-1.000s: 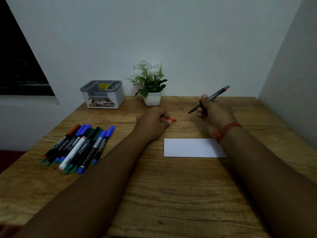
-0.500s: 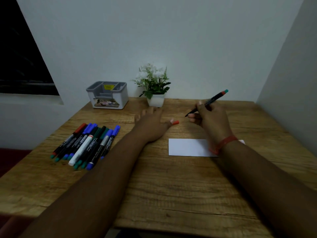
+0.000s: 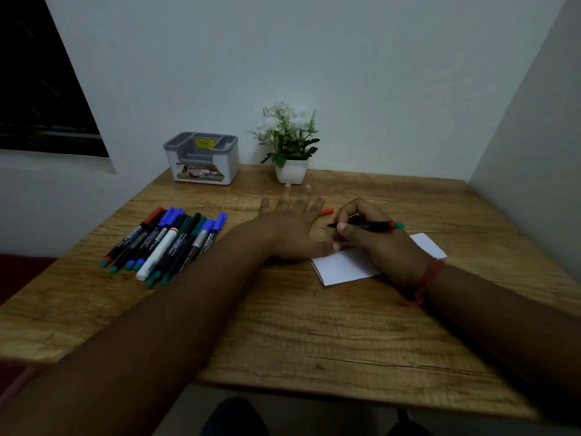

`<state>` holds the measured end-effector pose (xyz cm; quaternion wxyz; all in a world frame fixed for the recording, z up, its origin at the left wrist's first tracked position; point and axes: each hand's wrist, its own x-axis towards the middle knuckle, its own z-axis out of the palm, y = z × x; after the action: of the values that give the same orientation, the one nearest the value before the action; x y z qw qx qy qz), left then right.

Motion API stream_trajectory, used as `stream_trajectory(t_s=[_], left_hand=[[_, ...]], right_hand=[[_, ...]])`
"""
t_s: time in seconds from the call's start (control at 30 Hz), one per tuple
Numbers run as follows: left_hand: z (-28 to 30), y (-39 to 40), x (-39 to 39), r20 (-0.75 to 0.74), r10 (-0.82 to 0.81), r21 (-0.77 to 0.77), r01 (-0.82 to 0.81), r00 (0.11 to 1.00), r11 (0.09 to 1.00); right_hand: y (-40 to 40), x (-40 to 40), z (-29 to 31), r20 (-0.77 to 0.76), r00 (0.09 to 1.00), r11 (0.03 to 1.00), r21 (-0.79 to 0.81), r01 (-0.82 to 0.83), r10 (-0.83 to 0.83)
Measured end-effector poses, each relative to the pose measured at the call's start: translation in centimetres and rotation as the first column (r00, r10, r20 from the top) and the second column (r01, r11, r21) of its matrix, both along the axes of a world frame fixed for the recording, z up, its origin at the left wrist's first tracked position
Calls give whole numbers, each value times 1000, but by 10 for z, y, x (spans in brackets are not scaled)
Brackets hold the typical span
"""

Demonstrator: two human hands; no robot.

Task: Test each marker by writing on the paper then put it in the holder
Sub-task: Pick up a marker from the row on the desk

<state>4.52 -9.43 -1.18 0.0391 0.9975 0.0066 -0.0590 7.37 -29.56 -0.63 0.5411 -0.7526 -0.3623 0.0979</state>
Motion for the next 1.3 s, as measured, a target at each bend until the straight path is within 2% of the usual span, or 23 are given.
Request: stream_trajectory(t_s=[0.13,0.27,0.37,0.47,0.53,0.7,0.73,0.8,0.87,0.93,1.3], left_hand=[[-5,-3,-11,-33,-53,104,56,998,993],[-17,-3,-17,14,-13,97,12,1000,995],[-23,-6,-20,52,57,61,-60,997,996],[-24,-6,-22,55,62,68,-66,997,995],[-23,-2,-24,40,61,69,-63,997,996],[-17,11,-25,2,66,76,-66,998,995],[-16,12,-25,-5,63,77,-63,998,995],[-16,12,-25,-8,58,83,-57,998,995],[-17,10,-26,-3,56,92,-55,998,994],[-16,10,-26,-2,55,100,-55,998,994],[-16,11,-26,10,69,93,-70,998,993]], right_hand=[[0,3,2,-72,996,996,68,58,-53],[3,-8,2,-231,964,935,294,198,-132],[6,-19,-5,-401,914,927,313,206,-68],[4,-15,-2,-587,810,911,334,243,-1],[3,-9,2,-624,781,914,323,245,11],[0,-9,-2,-550,834,953,273,135,39],[-1,-11,-2,-490,871,969,226,103,21],[-3,-15,-1,-251,965,996,31,81,-71],[-1,-21,0,-53,992,988,-106,112,-118],[2,-27,1,24,992,983,-133,125,-123],[5,-30,-3,53,986,966,-199,167,-159]])
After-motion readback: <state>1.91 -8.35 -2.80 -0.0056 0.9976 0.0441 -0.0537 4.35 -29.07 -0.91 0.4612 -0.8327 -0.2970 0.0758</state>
